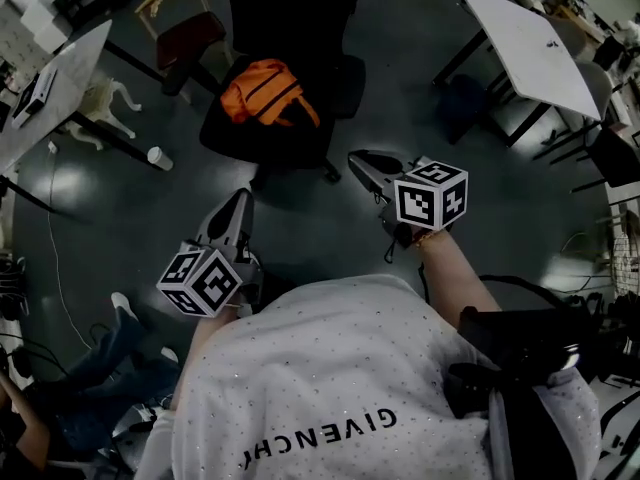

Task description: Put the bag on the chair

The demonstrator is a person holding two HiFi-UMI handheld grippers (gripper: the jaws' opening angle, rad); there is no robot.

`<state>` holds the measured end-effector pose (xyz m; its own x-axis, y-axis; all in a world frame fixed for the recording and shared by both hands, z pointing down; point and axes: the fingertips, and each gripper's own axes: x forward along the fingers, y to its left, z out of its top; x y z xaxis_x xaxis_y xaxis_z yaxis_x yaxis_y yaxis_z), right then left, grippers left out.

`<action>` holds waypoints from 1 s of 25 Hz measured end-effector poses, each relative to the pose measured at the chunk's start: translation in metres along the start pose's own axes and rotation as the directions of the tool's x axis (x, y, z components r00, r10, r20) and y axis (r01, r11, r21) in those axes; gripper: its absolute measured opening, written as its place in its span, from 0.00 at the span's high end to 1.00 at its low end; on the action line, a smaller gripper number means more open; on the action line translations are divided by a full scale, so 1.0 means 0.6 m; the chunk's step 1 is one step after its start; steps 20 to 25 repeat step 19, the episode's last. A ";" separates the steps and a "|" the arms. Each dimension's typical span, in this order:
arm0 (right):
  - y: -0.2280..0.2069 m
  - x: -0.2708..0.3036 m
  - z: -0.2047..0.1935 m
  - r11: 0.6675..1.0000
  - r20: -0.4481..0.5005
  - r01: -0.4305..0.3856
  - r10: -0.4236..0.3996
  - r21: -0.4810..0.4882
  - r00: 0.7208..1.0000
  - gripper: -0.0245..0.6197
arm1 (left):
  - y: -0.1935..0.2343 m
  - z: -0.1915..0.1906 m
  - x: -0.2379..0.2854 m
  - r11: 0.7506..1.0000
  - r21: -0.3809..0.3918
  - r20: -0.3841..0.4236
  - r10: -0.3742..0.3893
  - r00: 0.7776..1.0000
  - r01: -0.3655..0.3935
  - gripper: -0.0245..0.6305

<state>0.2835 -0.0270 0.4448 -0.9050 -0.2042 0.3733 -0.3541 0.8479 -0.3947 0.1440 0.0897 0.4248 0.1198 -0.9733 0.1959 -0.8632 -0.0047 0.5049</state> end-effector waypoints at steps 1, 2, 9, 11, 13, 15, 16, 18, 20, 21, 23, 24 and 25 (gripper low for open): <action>0.001 -0.012 -0.016 1.000 -0.006 -0.009 0.009 -0.010 1.000 0.97 | -0.008 -0.020 -0.011 1.000 -0.006 0.005 0.015 1.000 -0.015 0.96; 0.002 -0.026 -0.033 1.000 -0.014 -0.018 0.017 -0.024 1.000 0.97 | -0.020 -0.039 -0.021 1.000 -0.009 0.013 0.028 1.000 -0.028 0.96; 0.014 -0.058 -0.066 0.997 -0.064 -0.063 0.059 -0.053 0.996 0.97 | -0.054 -0.054 -0.053 0.996 -0.012 0.039 0.086 0.996 -0.085 0.96; 0.015 -0.046 -0.065 0.997 -0.081 -0.066 0.062 -0.043 0.995 0.97 | -0.044 -0.047 -0.053 0.995 -0.019 0.028 0.098 0.995 -0.097 0.96; 0.011 -0.048 -0.072 0.997 -0.080 -0.067 0.063 -0.046 0.995 0.97 | -0.044 -0.058 -0.053 0.995 -0.018 0.033 0.098 0.995 -0.097 0.96; 0.003 -0.070 -0.090 0.995 -0.070 -0.068 0.063 -0.067 0.996 0.97 | -0.062 -0.086 -0.055 0.996 -0.011 0.054 0.091 0.994 -0.091 0.96; -0.001 -0.086 -0.103 0.994 -0.065 -0.069 0.064 -0.079 0.996 0.97 | -0.076 -0.105 -0.058 0.996 -0.007 0.065 0.089 0.994 -0.088 0.96; -0.007 -0.125 -0.135 0.993 -0.060 -0.072 0.067 -0.097 0.996 0.97 | -0.108 -0.147 -0.068 0.996 -0.001 0.079 0.087 0.993 -0.087 0.96; -0.009 -0.144 -0.153 0.992 -0.058 -0.074 0.069 -0.104 0.996 0.97 | -0.124 -0.169 -0.075 0.996 0.002 0.085 0.087 0.993 -0.088 0.96; -0.009 -0.144 -0.153 0.992 -0.058 -0.074 0.069 -0.104 0.996 0.97 | -0.124 -0.169 -0.075 0.996 0.002 0.085 0.087 0.993 -0.088 0.96; -0.009 -0.144 -0.153 0.992 -0.058 -0.074 0.069 -0.104 0.996 0.97 | -0.124 -0.169 -0.075 0.996 0.002 0.085 0.087 0.993 -0.088 0.96; -0.009 -0.144 -0.153 0.992 -0.058 -0.074 0.069 -0.104 0.996 0.97 | -0.124 -0.169 -0.075 0.996 0.002 0.085 0.087 0.993 -0.088 0.96; -0.009 -0.144 -0.153 0.992 -0.058 -0.074 0.069 -0.104 0.996 0.97 | -0.124 -0.169 -0.075 0.996 0.002 0.085 0.087 0.993 -0.088 0.96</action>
